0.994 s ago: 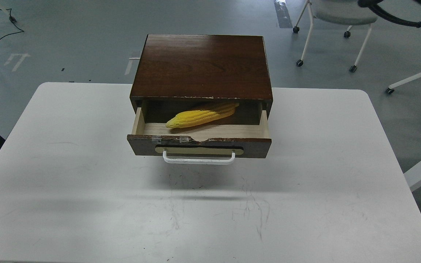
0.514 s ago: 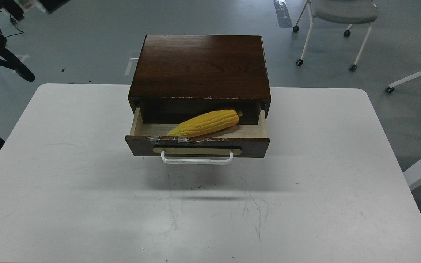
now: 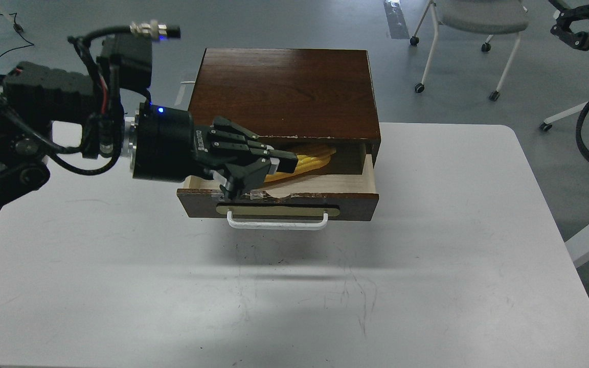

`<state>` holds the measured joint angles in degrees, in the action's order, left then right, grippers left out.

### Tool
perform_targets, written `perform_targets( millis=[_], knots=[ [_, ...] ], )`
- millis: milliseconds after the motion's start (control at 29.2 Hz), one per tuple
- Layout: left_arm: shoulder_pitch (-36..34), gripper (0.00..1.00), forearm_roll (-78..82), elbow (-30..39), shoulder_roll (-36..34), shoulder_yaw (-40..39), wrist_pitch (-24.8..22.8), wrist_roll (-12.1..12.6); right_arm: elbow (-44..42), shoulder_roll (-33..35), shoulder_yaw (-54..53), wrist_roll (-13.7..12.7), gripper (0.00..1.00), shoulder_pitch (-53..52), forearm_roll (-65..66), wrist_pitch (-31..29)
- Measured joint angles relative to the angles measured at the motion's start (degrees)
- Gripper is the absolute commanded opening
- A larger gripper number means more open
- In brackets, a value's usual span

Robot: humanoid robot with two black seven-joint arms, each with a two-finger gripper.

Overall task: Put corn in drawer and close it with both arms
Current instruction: 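Move the left gripper to the front of the open drawer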

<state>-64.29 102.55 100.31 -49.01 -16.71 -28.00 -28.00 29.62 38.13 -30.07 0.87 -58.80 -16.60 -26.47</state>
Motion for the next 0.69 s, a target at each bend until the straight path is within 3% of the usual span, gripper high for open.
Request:
perform_targets(
  millis=[309, 686],
  knots=[
    [1.16, 0.0, 20.23, -0.68, 4.6, 5.77, 0.0, 0.0, 0.21, -0.49, -2.4, 1.66, 1.0, 3.12, 0.06, -1.12],
    [3.62, 0.0, 22.46, -4.8, 4.78, 8.74, 0.0, 0.01, 0.34, 0.14, -2.43, 1.76, 1.0, 3.0, 0.08, -1.53]
  ],
)
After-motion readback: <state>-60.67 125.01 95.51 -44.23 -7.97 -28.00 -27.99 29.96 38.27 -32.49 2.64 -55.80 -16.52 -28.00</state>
